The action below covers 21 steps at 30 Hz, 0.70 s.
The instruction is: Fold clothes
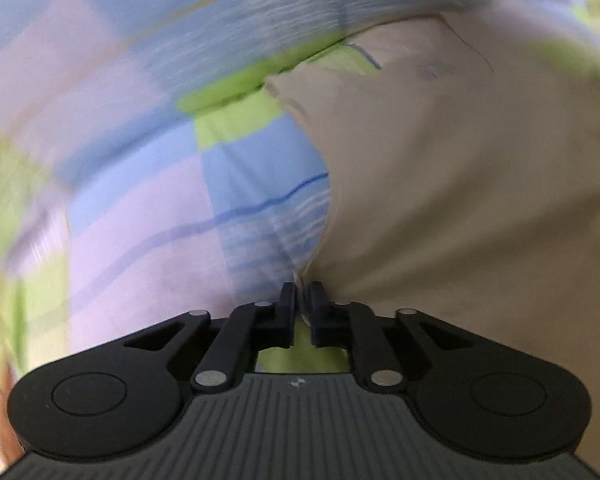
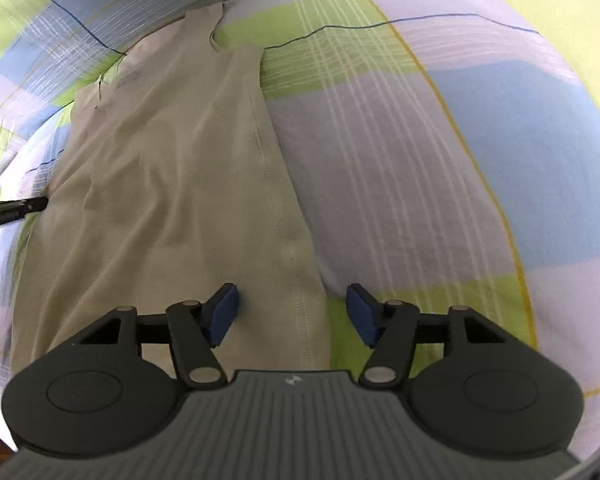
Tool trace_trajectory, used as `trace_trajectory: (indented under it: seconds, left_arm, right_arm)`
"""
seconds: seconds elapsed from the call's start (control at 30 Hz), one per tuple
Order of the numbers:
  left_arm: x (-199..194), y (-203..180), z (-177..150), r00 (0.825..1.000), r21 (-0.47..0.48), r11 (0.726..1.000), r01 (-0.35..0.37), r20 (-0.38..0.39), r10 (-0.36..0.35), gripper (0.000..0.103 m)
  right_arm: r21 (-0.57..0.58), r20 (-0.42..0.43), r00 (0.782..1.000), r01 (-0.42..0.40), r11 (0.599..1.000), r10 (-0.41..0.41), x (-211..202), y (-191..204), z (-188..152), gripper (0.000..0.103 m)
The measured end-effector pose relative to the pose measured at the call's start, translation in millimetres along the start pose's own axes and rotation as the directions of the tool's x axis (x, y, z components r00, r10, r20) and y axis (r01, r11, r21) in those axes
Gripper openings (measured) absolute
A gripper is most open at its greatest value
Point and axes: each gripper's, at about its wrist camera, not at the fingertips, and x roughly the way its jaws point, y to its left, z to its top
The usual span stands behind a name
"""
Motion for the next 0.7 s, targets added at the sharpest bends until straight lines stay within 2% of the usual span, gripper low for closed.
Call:
trace_trajectory:
  seconds: [0.03, 0.1, 0.13, 0.17, 0.2, 0.23, 0.27, 0.3, 0.33, 0.37, 0.4, 0.43, 0.47, 0.53, 0.57, 0.7]
  left_arm:
    - [-10.4, 3.0, -1.4, 1.0, -0.023, 1.0, 0.004, -0.013, -0.004, 0.045]
    - [-29.3, 8.5, -8.3, 0.999, -0.071, 0.997, 0.021, -0.026, -0.023, 0.053]
    - [-47.8, 10.0, -21.9, 0.999, -0.111, 0.993, 0.046, -0.021, -0.048, 0.053]
    - [-56.2, 10.8, -29.1, 0.998, -0.122, 0.991, 0.055, -0.019, -0.057, 0.053]
    - [-80.4, 4.8, -47.9, 0.997, -0.129, 0.989, 0.075, -0.017, -0.078, 0.053]
    - [-105.9, -6.9, -65.8, 0.996, -0.111, 0.99, 0.092, -0.002, -0.093, 0.053]
    - [-116.2, -12.2, -72.7, 0.995, -0.095, 0.99, 0.1, 0.007, -0.099, 0.053]
    - [-141.5, -32.7, -88.4, 0.994, -0.05, 0.993, 0.111, 0.023, -0.11, 0.053]
    - [-167.4, -60.1, -102.0, 0.993, 0.022, 0.994, 0.109, 0.045, -0.11, 0.053]
    - [-175.4, -69.1, -104.2, 0.992, 0.053, 0.993, 0.106, 0.055, -0.109, 0.053]
    - [-194.7, -98.1, -114.3, 0.99, 0.155, 0.983, 0.094, 0.086, -0.108, 0.053]
    - [-207.2, -124.8, -123.1, 0.989, 0.252, 0.965, 0.069, 0.108, -0.099, 0.053]
    - [-212.8, -146.8, -131.2, 0.989, 0.336, 0.941, 0.044, 0.115, -0.088, 0.053]
    - [-211.8, -173.4, -142.5, 0.993, 0.428, 0.904, 0.0, 0.108, -0.052, 0.052]
    - [-210.9, -178.6, -144.9, 0.993, 0.444, 0.896, -0.017, 0.109, -0.035, 0.05]
    - [-188.7, -203.8, -158.3, 0.99, 0.558, 0.819, -0.132, 0.118, 0.079, 0.038]
  right_arm:
    - [0.0, 0.004, 1.0, -0.002, 1.0, 0.002, -1.9, -0.6, -1.0, 0.064]
    - [0.0, 0.016, 1.0, 0.0, 1.0, 0.0, -9.2, -2.9, -4.7, 0.067]
    - [0.0, 0.025, 1.0, 0.003, 1.0, -0.003, -14.5, -4.7, -7.3, 0.068]
    - [-0.006, 0.039, 0.999, -0.002, 1.0, 0.002, -22.7, -8.0, -12.9, 0.068]
    - [-0.019, 0.052, 0.999, -0.013, 1.0, 0.014, -30.3, -10.4, -18.7, 0.068]
    - [-0.034, 0.066, 0.997, -0.025, 0.999, 0.027, -38.1, -12.8, -24.7, 0.066]
    - [-0.105, 0.081, 0.995, -0.048, 0.993, 0.057, -51.0, -14.0, -35.5, 0.063]
    - [-0.147, 0.088, 0.994, -0.054, 0.988, 0.068, -56.5, -13.5, -40.6, 0.055]
    - [-0.323, 0.113, 0.99, -0.045, 0.945, 0.086, -76.1, -5.8, -60.1, 0.043]
    - [-0.38, 0.118, 0.988, -0.045, 0.924, 0.097, -81.2, -1.7, -66.2, 0.039]
    - [-0.43, 0.119, 0.987, -0.045, 0.902, 0.106, -86.3, 1.6, -72.3, 0.037]
    - [-0.511, 0.122, 0.986, -0.039, 0.859, 0.117, -95.6, 8.4, -84.1, 0.037]
    - [-0.609, 0.118, 0.983, -0.041, 0.792, 0.141, -106.6, 18.4, -100.8, 0.037]
    - [-0.664, 0.122, 0.98, -0.037, 0.747, 0.156, -112.3, 25.3, -111.8, 0.036]
    - [-0.708, 0.131, 0.978, -0.023, 0.705, 0.164, -116.5, 31.2, -124.6, 0.037]
    - [-0.716, 0.114, 0.977, -0.047, 0.697, 0.182, -113.1, 36.0, -139.6, 0.036]
